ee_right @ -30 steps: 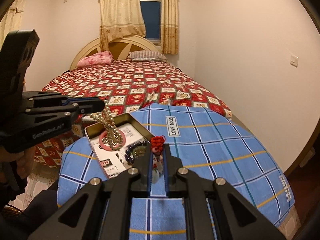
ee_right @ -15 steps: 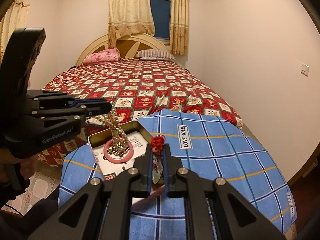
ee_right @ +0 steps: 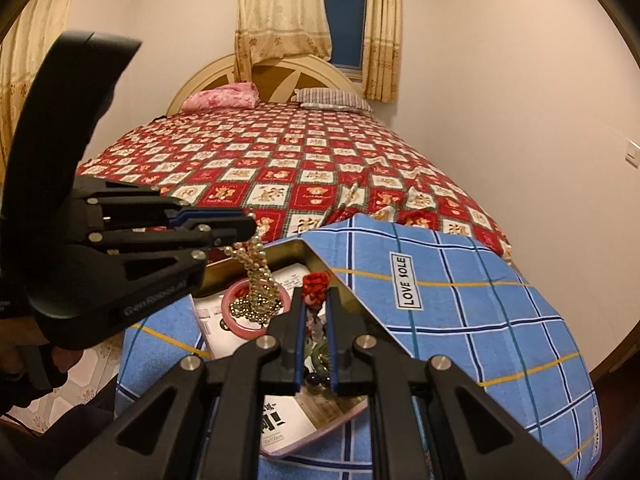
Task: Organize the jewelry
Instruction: 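Carry the pearl strand and red tassel pendant into the tin with both grippers, then open both grippers inside the tin and lift them away, then reach both grippers to the silver bangle and grey bead bracelet, then grasp the grey bead bracelet with the left gripper while right grasps the silver bangle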
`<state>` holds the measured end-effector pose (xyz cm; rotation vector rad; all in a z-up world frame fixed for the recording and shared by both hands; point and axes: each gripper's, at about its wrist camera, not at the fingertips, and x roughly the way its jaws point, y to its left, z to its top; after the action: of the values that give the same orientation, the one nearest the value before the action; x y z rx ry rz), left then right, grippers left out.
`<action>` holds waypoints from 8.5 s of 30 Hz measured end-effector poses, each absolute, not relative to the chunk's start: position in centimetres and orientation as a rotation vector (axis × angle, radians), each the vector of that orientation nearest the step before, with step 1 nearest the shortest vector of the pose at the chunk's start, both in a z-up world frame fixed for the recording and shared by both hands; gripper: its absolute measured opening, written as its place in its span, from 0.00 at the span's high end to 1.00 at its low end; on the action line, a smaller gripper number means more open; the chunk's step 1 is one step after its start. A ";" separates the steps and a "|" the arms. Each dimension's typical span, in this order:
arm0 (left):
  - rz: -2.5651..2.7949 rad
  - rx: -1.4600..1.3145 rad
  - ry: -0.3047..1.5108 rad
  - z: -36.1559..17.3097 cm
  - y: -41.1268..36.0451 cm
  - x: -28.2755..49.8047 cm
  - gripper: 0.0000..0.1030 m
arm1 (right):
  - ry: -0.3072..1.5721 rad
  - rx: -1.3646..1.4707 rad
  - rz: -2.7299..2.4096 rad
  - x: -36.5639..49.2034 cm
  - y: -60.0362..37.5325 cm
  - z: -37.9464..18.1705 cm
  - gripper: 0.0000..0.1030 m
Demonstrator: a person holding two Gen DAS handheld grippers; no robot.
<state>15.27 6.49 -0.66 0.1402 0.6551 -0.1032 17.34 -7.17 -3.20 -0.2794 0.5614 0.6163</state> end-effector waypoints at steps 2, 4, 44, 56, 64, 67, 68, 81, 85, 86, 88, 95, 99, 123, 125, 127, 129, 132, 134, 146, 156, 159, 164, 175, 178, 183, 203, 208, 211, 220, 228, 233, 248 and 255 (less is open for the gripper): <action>-0.100 0.142 0.666 -1.1 6.6 15.7 0.95 | 0.571 -0.281 0.618 17.7 -7.0 -3.6 0.89; -0.096 0.143 0.673 -1.5 6.7 15.9 0.95 | 0.581 -0.284 0.618 18.0 -6.7 -4.0 0.89; -0.039 0.165 0.763 -5.4 8.1 17.4 0.95 | 0.679 -0.327 0.575 19.1 -5.6 -8.2 0.89; -0.038 0.166 0.776 -5.8 8.3 17.2 0.94 | 0.680 -0.326 0.573 19.2 -5.7 -8.2 0.89; -0.058 0.140 0.797 -5.6 8.0 17.1 0.91 | 0.680 -0.323 0.565 19.2 -5.9 -8.2 0.88; -0.062 0.139 0.783 -5.2 7.6 16.5 0.45 | 0.688 -0.318 0.561 19.2 -6.1 -8.3 0.80; -0.058 0.139 0.772 -5.0 7.5 16.3 0.35 | 0.689 -0.316 0.560 19.2 -6.2 -8.3 0.70; -0.029 0.150 0.760 -4.5 6.6 14.4 0.24 | 0.662 -0.325 0.531 17.1 -8.5 -7.6 0.45; -0.040 0.136 0.770 -4.7 5.7 13.4 0.24 | 0.669 -0.310 0.512 16.9 -9.7 -7.6 0.44; -0.045 0.130 0.778 -4.9 5.6 13.2 0.24 | 0.669 -0.302 0.508 16.7 -10.2 -7.6 0.43; -0.051 0.117 0.803 -5.3 5.0 12.8 0.24 | 0.671 -0.296 0.495 16.4 -11.1 -7.6 0.42; -0.095 0.088 0.794 -5.2 2.1 11.0 0.24 | 0.712 -0.211 0.332 15.5 -18.7 -8.5 0.41; -0.120 0.121 0.761 -5.0 -0.8 10.7 0.24 | 0.782 -0.156 0.172 16.3 -23.9 -10.0 0.41; -0.279 0.279 0.763 -6.9 -11.7 11.3 0.24 | 0.927 -0.061 0.111 19.8 -27.4 -12.0 0.88; -0.295 0.293 0.770 -7.3 -12.6 11.3 0.24 | 0.931 -0.026 0.133 19.6 -28.1 -12.0 0.88; -0.302 0.302 0.784 -7.9 -13.3 11.5 0.24 | 0.930 -0.034 0.147 19.4 -28.1 -12.0 0.91; -0.310 0.301 0.797 -8.2 -13.9 11.6 0.24 | 0.922 -0.040 0.154 19.2 -27.9 -11.9 0.94; -0.320 0.306 0.812 -8.8 -14.4 12.0 0.24 | 0.895 -0.052 0.132 18.7 -28.2 -11.5 0.95; -0.332 0.311 0.828 -9.5 -14.9 12.6 0.24 | 0.884 -0.046 0.106 18.5 -28.7 -11.4 0.95; -0.431 0.299 0.897 -11.4 -17.2 14.3 0.80 | 0.834 0.065 0.127 17.3 -31.2 -10.8 0.60; -0.382 0.279 0.870 -10.8 -13.7 12.4 0.92 | 0.804 0.073 0.219 16.3 -30.0 -10.6 0.26; -0.386 0.250 0.894 -11.3 -13.1 12.8 0.92 | 0.813 0.054 0.294 16.3 -28.3 -10.6 0.25; -0.405 0.237 0.888 -11.1 -12.9 12.6 0.93 | 0.815 0.009 0.367 16.3 -25.9 -10.6 0.19; -0.399 0.246 0.896 -11.4 -12.9 12.4 0.93 | 0.895 -0.014 0.402 18.3 -23.5 -11.4 0.19; -0.399 0.249 0.895 -11.3 -13.0 12.3 0.93 | 0.940 0.021 0.403 18.8 -23.8 -12.0 0.19; -0.401 0.237 0.893 -11.2 -12.5 12.2 0.93 | 0.954 0.011 0.393 18.5 -24.1 -11.9 0.28; -0.409 0.158 0.908 -11.1 -11.2 12.4 0.93 | 0.939 0.013 0.321 16.5 -26.2 -11.9 0.40; -0.404 0.114 0.916 -11.0 -10.6 12.8 0.93 | 0.933 -0.033 0.325 16.6 -25.1 -12.2 0.37; -0.409 0.114 0.913 -11.0 -10.6 12.7 0.93 | 0.930 -0.041 0.340 16.3 -24.8 -12.1 0.40; -0.413 0.112 0.902 -10.7 -10.4 12.4 0.93 | 0.892 -0.033 0.366 15.2 -24.7 -11.7 0.43; -0.420 0.116 0.879 -9.8 -10.3 11.9 0.93 | 0.875 -0.017 0.382 14.4 -25.0 -10.9 0.92; -0.415 0.110 0.885 -10.0 -10.0 12.0 0.93 | 0.863 -0.008 0.358 14.4 -25.8 -10.7 0.78; -0.416 0.107 0.863 -9.1 -9.6 11.8 0.93 | 0.936 -0.103 0.257 16.3 -25.4 -12.3 0.33; -0.410 0.124 0.770 -5.3 -9.1 10.5 0.93 | 0.847 -0.096 0.269 15.0 -25.4 -10.0 0.34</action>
<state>10.51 -9.10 -5.29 0.1240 0.7700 -0.4104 15.01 -25.36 -10.03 -0.0959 0.8466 0.2692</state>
